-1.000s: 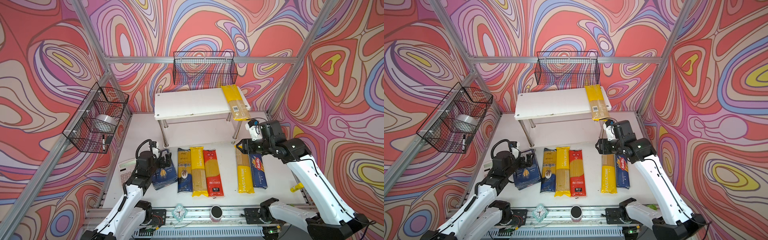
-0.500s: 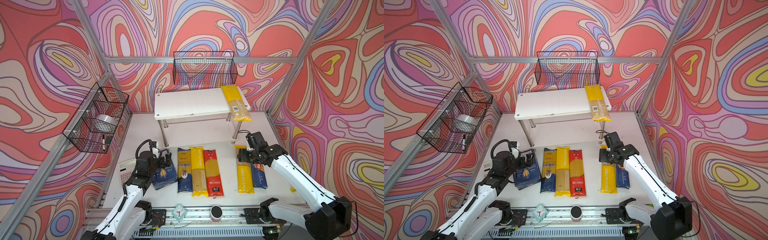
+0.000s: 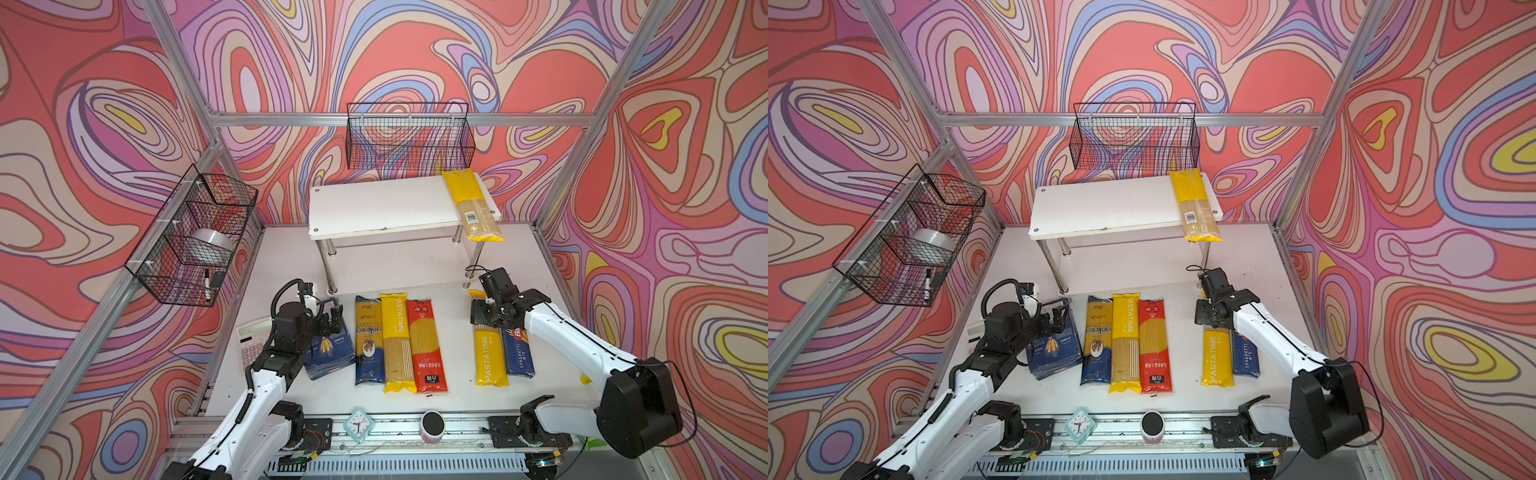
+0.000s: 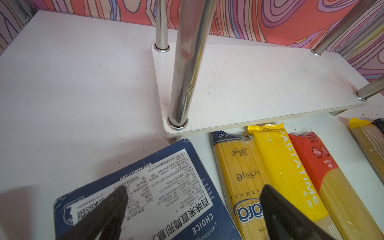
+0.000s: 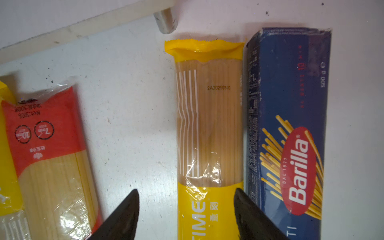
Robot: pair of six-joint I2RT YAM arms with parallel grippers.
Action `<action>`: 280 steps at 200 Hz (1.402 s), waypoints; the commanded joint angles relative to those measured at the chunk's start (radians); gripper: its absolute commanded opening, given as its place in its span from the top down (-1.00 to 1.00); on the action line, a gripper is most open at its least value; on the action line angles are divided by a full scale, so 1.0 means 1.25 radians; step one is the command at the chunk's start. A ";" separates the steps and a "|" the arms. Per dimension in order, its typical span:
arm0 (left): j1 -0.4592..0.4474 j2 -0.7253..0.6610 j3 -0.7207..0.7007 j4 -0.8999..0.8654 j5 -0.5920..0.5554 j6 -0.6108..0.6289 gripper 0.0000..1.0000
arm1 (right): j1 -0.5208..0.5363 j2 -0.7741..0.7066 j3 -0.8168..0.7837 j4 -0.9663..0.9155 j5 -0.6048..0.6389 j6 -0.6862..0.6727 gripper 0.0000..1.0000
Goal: Arrange pasta packages on shelves
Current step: Rotate the pasta bag at the middle-right of the table.
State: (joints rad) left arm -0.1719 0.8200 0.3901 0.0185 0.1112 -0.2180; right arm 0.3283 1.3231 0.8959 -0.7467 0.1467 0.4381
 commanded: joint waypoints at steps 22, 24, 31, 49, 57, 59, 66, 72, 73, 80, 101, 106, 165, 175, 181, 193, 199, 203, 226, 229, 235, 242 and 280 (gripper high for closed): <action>-0.006 -0.008 -0.012 0.005 0.001 -0.010 -1.00 | -0.002 -0.001 -0.038 0.023 0.034 0.038 -0.48; -0.006 -0.008 -0.011 0.005 0.001 -0.010 -1.00 | -0.002 -0.003 -0.040 0.024 0.036 0.040 -0.48; -0.006 -0.008 -0.011 0.006 0.001 -0.009 -1.00 | -0.002 -0.012 -0.048 0.026 0.041 0.045 -0.48; -0.006 -0.008 -0.011 0.005 0.001 -0.010 -1.00 | -0.003 -0.027 -0.069 0.030 0.052 0.058 -0.50; -0.005 -0.008 -0.012 0.005 0.002 -0.010 -1.00 | -0.003 -0.032 -0.076 0.033 0.054 0.061 -0.50; -0.006 -0.008 -0.011 0.005 0.001 -0.010 -1.00 | -0.004 -0.032 -0.078 0.034 0.055 0.062 -0.50; -0.006 -0.008 -0.012 0.005 0.001 -0.010 -1.00 | -0.003 -0.034 -0.086 0.041 0.059 0.065 -0.50; -0.006 -0.008 -0.012 0.006 0.002 -0.010 -1.00 | -0.004 -0.033 -0.093 0.047 0.059 0.069 -0.50; -0.006 -0.008 -0.011 0.005 0.002 -0.010 -1.00 | -0.004 -0.033 -0.094 0.049 0.058 0.069 -0.50; -0.006 -0.008 -0.011 0.005 0.002 -0.010 -1.00 | -0.004 -0.031 -0.101 0.055 0.055 0.075 -0.51; -0.006 -0.008 -0.012 0.005 0.001 -0.010 -1.00 | -0.004 -0.028 -0.118 0.067 0.039 0.091 -0.51; -0.006 -0.008 -0.012 0.005 0.002 -0.010 -1.00 | -0.004 -0.029 -0.122 0.072 0.036 0.094 -0.51; -0.006 -0.008 -0.011 0.006 0.002 -0.010 -1.00 | -0.004 -0.054 -0.173 0.140 0.006 0.111 -0.57; -0.006 -0.008 -0.011 0.006 0.001 -0.010 -1.00 | -0.004 -0.052 -0.176 0.143 0.004 0.112 -0.56; -0.006 -0.008 -0.011 0.006 0.002 -0.010 -1.00 | -0.005 -0.047 -0.175 0.140 0.005 0.113 -0.57; -0.006 -0.008 -0.012 0.006 0.001 -0.010 -1.00 | -0.005 -0.034 -0.170 0.135 0.005 0.110 -0.57; -0.006 -0.008 -0.012 0.006 0.001 -0.010 -1.00 | -0.005 -0.028 -0.171 0.135 0.004 0.111 -0.57; -0.006 -0.008 -0.011 0.005 0.002 -0.010 -1.00 | -0.005 -0.026 -0.172 0.134 0.004 0.111 -0.56; -0.006 -0.008 -0.012 0.005 0.002 -0.010 -1.00 | -0.006 -0.029 -0.178 0.129 0.010 0.115 -0.57; -0.006 -0.008 -0.012 0.006 0.001 -0.010 -1.00 | -0.006 -0.031 -0.178 0.127 0.013 0.115 -0.56; -0.006 -0.008 -0.011 0.005 0.002 -0.010 -1.00 | -0.006 -0.036 -0.180 0.124 0.019 0.115 -0.56; -0.006 -0.008 -0.012 0.005 0.001 -0.010 -1.00 | -0.007 -0.040 -0.181 0.119 0.027 0.115 -0.56; -0.006 -0.008 -0.012 0.005 0.002 -0.010 -1.00 | -0.012 -0.030 -0.181 0.130 0.015 0.127 -0.58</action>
State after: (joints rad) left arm -0.1719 0.8200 0.3897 0.0185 0.1112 -0.2180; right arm 0.3199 1.2831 0.6788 -0.5953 0.1654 0.5755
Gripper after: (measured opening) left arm 0.994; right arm 0.790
